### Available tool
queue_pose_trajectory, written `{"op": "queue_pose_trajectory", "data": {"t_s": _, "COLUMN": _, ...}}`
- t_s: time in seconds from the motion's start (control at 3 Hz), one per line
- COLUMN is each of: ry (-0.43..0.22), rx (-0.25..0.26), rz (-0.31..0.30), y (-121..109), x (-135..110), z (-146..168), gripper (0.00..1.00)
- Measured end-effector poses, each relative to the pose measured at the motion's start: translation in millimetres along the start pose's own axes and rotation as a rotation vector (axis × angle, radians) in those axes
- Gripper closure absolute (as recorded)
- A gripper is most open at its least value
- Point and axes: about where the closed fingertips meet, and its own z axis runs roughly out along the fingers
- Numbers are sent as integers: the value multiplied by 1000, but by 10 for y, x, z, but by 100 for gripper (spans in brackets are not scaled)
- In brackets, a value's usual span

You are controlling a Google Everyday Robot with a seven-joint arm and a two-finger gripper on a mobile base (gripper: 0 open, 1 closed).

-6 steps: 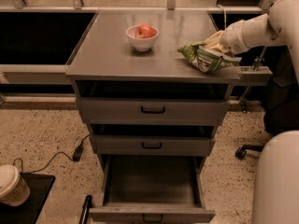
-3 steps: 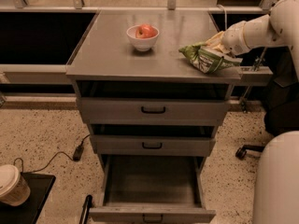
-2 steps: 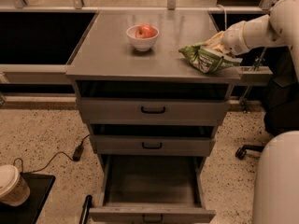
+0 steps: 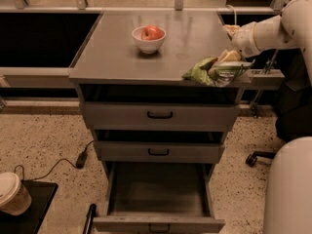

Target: Pick green jalapeno chip bag from bottom drawer and place on counter

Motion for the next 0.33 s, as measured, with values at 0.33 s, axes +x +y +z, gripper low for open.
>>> {"op": "queue_pose_trajectory", "data": {"t_s": 0.33, "ry": 0, "rx": 0, "rz": 0, "y": 0, "x": 0, "z": 0, "gripper": 0}}
